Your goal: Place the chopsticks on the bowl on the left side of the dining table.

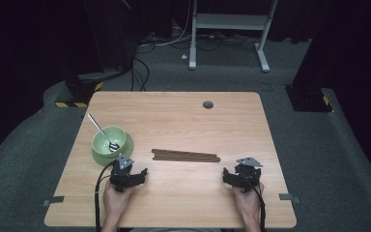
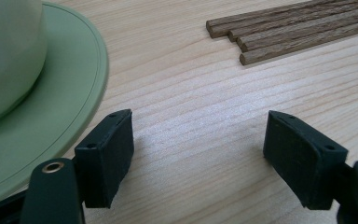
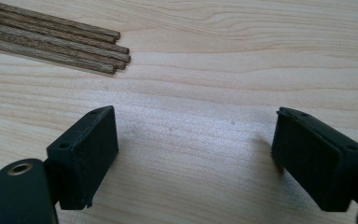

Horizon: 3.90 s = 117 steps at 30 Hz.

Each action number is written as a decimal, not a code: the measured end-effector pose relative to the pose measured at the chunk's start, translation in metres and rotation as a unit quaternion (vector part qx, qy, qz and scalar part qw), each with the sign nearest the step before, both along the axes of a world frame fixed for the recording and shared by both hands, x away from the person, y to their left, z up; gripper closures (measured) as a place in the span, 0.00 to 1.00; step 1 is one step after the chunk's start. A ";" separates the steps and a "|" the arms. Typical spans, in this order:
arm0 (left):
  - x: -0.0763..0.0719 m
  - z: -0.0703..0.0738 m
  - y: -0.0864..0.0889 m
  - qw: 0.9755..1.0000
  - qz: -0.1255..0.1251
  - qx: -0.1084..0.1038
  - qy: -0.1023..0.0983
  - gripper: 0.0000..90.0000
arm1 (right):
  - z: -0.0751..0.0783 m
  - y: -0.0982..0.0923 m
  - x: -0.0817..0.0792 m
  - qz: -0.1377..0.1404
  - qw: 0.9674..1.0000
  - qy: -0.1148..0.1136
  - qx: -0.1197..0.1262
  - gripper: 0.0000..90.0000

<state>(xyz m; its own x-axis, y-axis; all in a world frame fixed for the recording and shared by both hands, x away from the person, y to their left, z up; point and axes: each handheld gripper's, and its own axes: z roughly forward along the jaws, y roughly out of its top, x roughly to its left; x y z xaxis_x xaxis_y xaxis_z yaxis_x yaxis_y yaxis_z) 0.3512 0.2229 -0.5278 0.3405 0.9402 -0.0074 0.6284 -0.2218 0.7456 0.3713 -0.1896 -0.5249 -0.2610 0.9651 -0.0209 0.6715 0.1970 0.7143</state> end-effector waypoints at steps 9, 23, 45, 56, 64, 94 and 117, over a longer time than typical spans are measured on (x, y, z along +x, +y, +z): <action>0.000 0.000 0.001 1.000 -0.001 0.000 0.000 0.27 | 0.000 0.001 -0.001 0.004 1.000 -0.001 0.001 0.21; 0.000 0.002 0.007 1.000 -0.024 -0.015 0.007 0.28 | 0.000 0.001 -0.002 0.009 1.000 -0.004 0.002 0.23; 0.002 0.017 0.004 0.997 -0.069 -0.046 -0.003 0.27 | 0.000 0.001 -0.002 0.010 1.000 -0.005 0.002 0.24; 0.007 0.027 -0.004 0.994 -0.092 -0.061 -0.003 0.26 | 0.000 0.001 -0.002 0.010 1.000 -0.005 0.002 0.24; 0.011 0.031 -0.009 0.992 -0.105 -0.074 -0.004 0.26 | 0.000 0.001 -0.002 0.010 1.000 -0.005 0.002 0.24; 0.034 0.053 -0.040 0.987 -0.140 -0.083 -0.007 0.27 | 0.001 0.001 -0.002 0.012 1.000 -0.005 0.004 0.26; 0.070 0.057 -0.095 0.982 -0.184 -0.051 0.010 0.27 | 0.001 0.002 -0.002 0.018 1.000 -0.006 0.004 0.28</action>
